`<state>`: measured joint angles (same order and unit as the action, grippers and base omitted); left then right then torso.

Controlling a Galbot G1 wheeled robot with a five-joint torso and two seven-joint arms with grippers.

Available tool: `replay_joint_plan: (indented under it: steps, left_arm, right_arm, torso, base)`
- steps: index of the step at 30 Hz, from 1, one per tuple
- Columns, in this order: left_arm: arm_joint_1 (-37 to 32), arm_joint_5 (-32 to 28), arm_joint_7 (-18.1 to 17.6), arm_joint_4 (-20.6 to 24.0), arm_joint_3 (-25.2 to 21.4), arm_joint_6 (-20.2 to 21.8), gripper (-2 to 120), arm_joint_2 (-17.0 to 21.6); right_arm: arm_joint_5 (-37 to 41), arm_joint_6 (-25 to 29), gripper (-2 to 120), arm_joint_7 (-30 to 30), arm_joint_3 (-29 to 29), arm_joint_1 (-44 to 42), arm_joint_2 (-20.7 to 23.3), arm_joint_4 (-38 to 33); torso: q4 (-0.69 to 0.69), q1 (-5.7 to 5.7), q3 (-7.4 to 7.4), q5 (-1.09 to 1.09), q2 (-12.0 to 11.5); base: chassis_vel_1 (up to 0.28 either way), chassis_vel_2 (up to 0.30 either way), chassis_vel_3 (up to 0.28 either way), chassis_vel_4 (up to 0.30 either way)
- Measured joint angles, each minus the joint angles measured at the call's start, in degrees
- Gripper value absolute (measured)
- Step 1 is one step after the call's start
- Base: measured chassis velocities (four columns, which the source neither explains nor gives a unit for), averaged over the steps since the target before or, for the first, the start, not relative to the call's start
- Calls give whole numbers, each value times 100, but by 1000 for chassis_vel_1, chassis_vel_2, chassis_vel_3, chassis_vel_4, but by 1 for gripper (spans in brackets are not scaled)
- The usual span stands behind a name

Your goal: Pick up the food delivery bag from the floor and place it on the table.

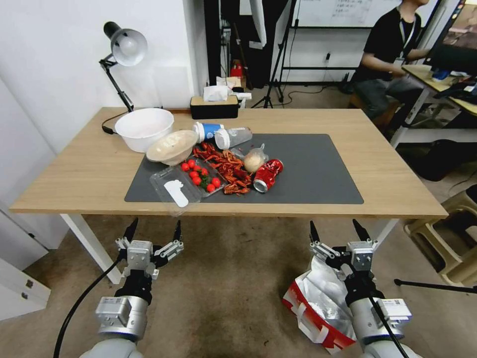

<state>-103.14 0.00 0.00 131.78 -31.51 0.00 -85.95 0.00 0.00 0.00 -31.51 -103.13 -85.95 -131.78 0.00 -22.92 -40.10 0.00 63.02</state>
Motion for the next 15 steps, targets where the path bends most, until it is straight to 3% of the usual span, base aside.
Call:
replay_joint_plan:
  steps: [15]
  left_arm:
    - [0,0,0,0,0,0,100,0]
  right_arm:
    - [0,0,100,0,0,0,0,0]
  torso:
    - [0,0,0,0,0]
  base:
    - [0,0,0,0]
